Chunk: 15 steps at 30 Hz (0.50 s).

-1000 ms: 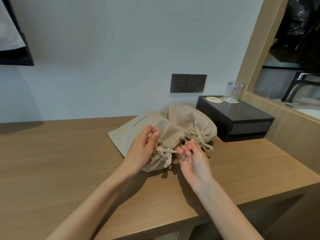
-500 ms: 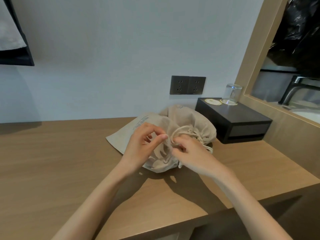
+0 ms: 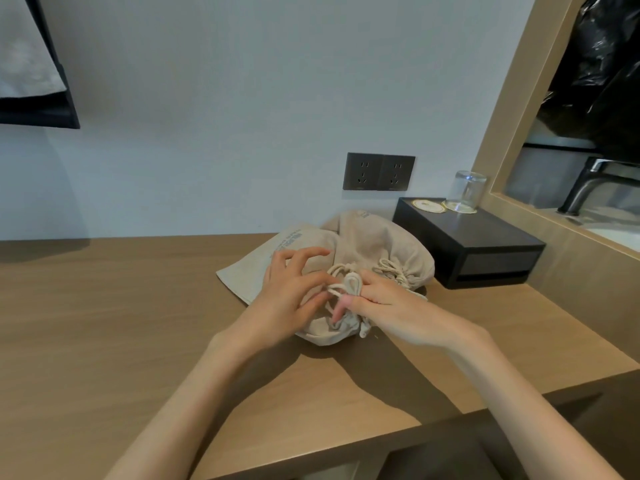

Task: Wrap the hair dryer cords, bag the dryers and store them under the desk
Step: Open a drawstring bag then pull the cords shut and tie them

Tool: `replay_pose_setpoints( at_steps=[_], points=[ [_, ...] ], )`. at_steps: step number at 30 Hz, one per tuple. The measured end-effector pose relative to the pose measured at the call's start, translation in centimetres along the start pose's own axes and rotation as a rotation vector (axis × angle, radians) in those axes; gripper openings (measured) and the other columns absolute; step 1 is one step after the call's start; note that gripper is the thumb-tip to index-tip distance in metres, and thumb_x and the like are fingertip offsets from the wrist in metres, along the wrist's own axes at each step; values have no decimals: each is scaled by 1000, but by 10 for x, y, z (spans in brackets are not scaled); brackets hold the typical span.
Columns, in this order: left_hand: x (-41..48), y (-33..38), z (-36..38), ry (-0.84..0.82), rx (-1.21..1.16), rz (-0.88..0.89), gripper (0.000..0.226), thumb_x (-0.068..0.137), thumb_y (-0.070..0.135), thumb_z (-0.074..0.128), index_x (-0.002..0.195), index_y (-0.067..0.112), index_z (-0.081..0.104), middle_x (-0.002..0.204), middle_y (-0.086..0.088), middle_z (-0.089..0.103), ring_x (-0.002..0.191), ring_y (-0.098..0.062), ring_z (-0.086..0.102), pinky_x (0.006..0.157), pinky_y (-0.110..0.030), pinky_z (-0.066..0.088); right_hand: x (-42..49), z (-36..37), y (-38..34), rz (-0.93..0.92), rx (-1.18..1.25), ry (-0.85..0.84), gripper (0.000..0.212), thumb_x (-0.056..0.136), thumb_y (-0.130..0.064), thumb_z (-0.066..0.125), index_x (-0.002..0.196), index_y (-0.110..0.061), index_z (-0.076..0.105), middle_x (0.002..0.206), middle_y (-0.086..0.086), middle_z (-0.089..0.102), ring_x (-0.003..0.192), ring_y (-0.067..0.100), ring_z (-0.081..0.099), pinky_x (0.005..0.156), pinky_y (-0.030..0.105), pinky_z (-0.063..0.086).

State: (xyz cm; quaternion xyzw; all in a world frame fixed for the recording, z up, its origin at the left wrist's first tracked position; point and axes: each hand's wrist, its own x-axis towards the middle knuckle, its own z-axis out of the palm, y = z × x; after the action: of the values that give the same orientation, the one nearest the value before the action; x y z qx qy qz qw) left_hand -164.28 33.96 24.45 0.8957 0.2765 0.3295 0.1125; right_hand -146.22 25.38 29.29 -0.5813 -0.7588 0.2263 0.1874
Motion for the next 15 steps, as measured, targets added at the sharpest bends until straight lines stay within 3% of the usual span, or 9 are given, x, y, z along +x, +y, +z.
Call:
replay_pose_setpoints(
  at_steps=[2, 5, 7, 8, 11, 13, 15],
  points=[
    [-1, 2, -1, -18, -14, -23, 28, 86, 55, 35, 85, 39, 59, 137, 16, 39, 117, -6, 16, 102, -39, 24, 0, -1, 1, -19, 59, 36, 39, 101, -37, 36, 89, -29, 72, 115, -3, 52, 112, 2, 46, 102, 26, 32],
    [2, 10, -10, -3, -149, -54, 31, 90, 55, 28, 75, 40, 51, 117, 20, 52, 115, -4, 33, 99, -29, 24, -1, -4, 4, 7, 260, 165, 41, 101, -31, 39, 83, -14, 71, 93, -5, 63, 91, 2, 58, 87, 22, 42],
    [3, 16, -14, 58, -263, -41, 38, 93, 49, 30, 75, 26, 54, 86, 10, 59, 91, -6, 49, 85, -23, 33, -2, -7, 8, 97, 396, 275, 44, 99, -31, 42, 73, -2, 64, 67, -4, 57, 63, 0, 54, 69, 20, 42],
    [4, 20, -17, 86, -305, -32, 38, 94, 46, 33, 74, 21, 54, 74, 6, 57, 78, -10, 51, 74, -19, 35, -2, -9, 11, 145, 467, 312, 45, 98, -31, 43, 74, 1, 63, 64, -5, 59, 61, 1, 54, 68, 18, 43],
    [2, 27, -23, 132, -398, -75, 29, 97, 36, 44, 73, 23, 54, 66, -2, 51, 58, -9, 40, 55, -17, 29, -4, -13, 23, 241, 675, 352, 39, 97, -32, 48, 92, 0, 69, 77, -4, 71, 81, 11, 65, 84, 23, 47],
    [1, 32, -25, 109, -436, -77, 27, 98, 28, 48, 73, 23, 58, 64, -1, 49, 55, -5, 35, 52, -16, 26, -9, -17, 28, 282, 712, 309, 34, 95, -35, 51, 99, -8, 71, 88, 4, 73, 95, 20, 67, 96, 33, 43],
    [-1, 39, -26, 44, -451, -57, 26, 97, 26, 50, 74, 23, 63, 60, 7, 47, 53, -3, 35, 52, -14, 25, -13, -20, 31, 320, 766, 245, 31, 95, -33, 52, 104, -10, 70, 93, 6, 73, 96, 19, 68, 99, 34, 42]
  ],
)
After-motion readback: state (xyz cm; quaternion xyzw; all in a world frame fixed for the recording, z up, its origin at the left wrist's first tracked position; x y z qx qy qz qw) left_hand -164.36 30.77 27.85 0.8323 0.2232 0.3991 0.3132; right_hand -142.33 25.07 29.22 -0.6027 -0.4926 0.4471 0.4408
